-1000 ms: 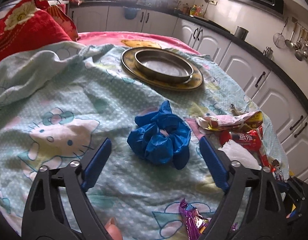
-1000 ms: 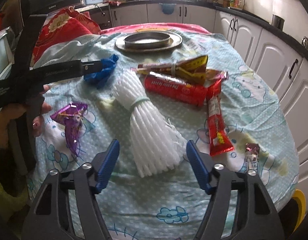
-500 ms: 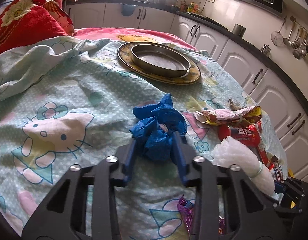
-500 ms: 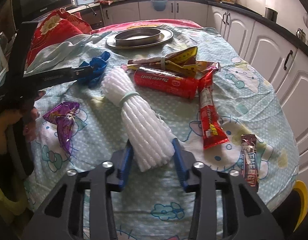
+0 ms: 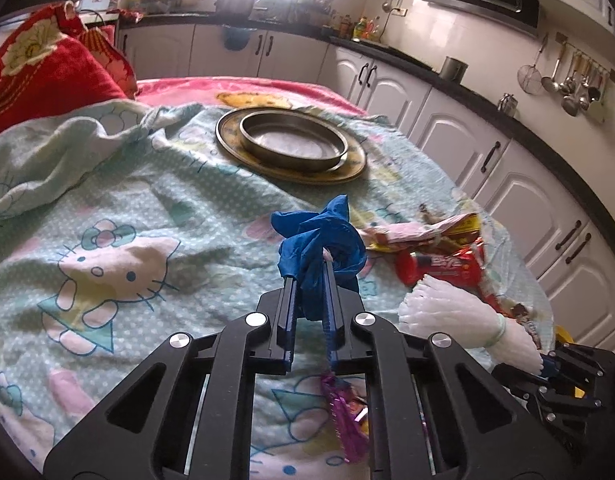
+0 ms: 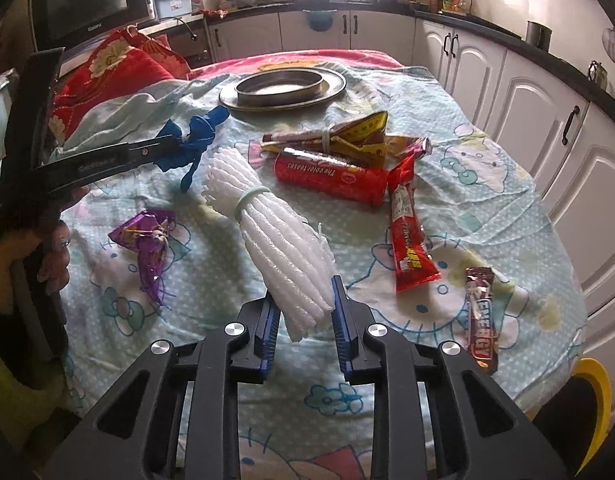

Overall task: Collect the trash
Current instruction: 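Grasp the blue plastic bag with the left tool while the right tool grasps the white foam-net bundle, then carry the blue bag and white bundle over the yellow bin with both tools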

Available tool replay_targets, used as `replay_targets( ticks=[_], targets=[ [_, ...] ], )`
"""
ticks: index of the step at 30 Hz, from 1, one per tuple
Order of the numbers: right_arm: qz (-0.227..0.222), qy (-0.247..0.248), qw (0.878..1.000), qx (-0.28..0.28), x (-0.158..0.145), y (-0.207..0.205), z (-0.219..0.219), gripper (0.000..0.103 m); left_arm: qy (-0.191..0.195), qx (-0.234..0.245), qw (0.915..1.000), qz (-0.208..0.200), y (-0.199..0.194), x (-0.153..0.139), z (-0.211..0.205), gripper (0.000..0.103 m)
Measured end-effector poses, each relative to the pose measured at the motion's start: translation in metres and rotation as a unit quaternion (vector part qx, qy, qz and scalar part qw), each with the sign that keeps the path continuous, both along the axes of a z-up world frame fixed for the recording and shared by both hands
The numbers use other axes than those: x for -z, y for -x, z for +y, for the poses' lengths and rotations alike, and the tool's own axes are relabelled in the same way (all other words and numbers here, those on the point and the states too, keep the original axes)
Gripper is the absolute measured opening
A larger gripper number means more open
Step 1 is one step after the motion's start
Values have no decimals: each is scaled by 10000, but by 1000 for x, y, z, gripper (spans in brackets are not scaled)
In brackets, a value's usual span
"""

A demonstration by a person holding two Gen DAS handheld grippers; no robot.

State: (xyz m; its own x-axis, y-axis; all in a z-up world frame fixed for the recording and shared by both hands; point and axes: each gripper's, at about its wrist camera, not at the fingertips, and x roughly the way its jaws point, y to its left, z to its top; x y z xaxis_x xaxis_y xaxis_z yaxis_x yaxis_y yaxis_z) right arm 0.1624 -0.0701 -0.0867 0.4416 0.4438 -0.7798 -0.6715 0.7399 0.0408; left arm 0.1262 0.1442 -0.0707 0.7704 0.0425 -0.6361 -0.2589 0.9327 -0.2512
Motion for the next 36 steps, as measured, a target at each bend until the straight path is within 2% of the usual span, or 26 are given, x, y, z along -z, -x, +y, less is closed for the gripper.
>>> replay_targets(
  ticks=[19, 36],
  targets=[
    [-386, -455, 9974, 399, -48, 10, -52, 23, -147, 471, 9975, -501, 19, -48, -41, 7],
    [-611, -713, 9897, 1081, -75, 19, -121, 23, -217, 1034, 9923, -647, 23, -61, -88, 7]
  ],
)
